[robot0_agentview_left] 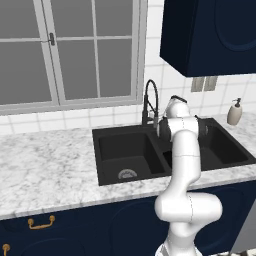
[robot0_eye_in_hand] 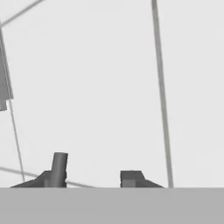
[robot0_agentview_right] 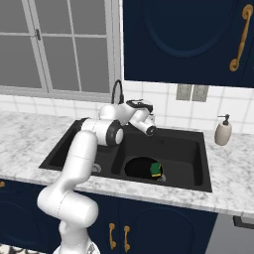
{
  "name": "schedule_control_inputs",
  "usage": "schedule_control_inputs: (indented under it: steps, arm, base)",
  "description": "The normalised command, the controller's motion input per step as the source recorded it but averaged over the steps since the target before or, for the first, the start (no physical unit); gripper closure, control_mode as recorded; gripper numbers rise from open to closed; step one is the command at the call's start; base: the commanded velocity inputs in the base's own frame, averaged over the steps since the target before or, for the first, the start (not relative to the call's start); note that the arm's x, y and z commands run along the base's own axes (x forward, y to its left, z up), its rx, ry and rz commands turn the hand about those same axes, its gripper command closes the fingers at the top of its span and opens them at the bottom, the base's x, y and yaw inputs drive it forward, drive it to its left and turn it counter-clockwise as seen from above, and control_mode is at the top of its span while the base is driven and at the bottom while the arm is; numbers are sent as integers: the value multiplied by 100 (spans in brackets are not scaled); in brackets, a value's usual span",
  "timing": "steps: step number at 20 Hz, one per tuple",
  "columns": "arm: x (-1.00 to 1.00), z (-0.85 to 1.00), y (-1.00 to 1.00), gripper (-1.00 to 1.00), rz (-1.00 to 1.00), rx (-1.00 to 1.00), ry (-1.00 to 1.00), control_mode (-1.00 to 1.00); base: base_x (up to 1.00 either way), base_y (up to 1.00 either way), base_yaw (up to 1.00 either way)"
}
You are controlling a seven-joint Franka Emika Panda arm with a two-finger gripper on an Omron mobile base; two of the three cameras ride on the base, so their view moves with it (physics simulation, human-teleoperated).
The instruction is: Pick the pan and sponge and place them into the sink. Then turn on the water.
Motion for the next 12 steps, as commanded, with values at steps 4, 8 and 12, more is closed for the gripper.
schedule_control_inputs:
  steps: [4, 8, 12]
  arm:
    - [38, -31, -51, 100, 1, 13, 0, -100]
    - [30, -34, -71, 100, 0, 16, 0, -100]
    - [23, -41, -78, 100, 0, 11, 2, -100]
  base:
    - [0, 0, 0]
    - [0, 0, 0]
    - [0, 0, 0]
